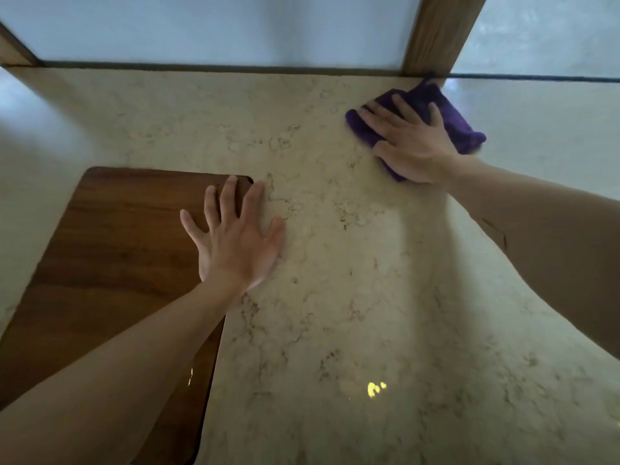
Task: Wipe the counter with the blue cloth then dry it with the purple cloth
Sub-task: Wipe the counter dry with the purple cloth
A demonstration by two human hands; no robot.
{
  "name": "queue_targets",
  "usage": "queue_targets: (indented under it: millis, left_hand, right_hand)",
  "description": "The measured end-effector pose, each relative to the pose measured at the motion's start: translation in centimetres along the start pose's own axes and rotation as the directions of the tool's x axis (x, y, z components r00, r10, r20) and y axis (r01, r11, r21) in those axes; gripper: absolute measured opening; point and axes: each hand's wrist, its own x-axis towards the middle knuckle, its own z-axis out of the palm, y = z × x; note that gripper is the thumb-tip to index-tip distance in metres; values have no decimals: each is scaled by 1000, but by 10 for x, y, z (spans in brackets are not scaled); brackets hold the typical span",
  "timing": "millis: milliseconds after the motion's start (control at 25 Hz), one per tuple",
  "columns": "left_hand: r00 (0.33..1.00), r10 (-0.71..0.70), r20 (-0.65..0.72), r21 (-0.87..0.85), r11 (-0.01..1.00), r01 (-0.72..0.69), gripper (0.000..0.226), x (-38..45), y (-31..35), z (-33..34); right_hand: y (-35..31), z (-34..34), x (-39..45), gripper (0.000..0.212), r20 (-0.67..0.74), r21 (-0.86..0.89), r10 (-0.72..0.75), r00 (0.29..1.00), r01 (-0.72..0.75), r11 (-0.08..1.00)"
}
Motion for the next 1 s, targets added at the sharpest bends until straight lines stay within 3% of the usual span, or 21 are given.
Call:
queue_targets:
  millis: [160, 280, 400, 560, 760, 880, 1000]
  left_hand:
    - [1000, 7, 8, -30, 1000, -7, 61, -2, 1, -2]
    - [996, 16, 88, -132, 991, -4, 60, 4, -2, -14]
    - [986, 113, 120, -167, 982, -92, 59, -9, -24, -26]
    - [974, 219, 64, -110, 971, -211, 59, -71, -72, -14]
    - [967, 249, 60, -35, 968, -247, 56, -123, -130, -18]
    - [967, 244, 71, -12, 970, -244, 56, -135, -153, -28]
    - [978, 195, 67, -36, 980, -193, 57, -134, -161, -37]
  right_hand:
    - [-36, 19, -66, 58, -17, -52, 10, 1000, -10, 999]
    - [-68, 35, -127, 54, 3, -50, 24, 1000, -24, 998]
    - [-99, 54, -206, 53, -13, -76, -26, 1000, 25, 997]
    - [-146, 79, -312, 52, 21, -50, 5, 1000, -4, 999]
    - [-213, 110, -437, 54, 49, -30, 127, 991, -126, 992]
    - [-252, 132, -501, 55, -12, -22, 249, 968, -249, 968]
    - [-303, 151, -540, 56, -65, 27, 485, 872, -484, 875]
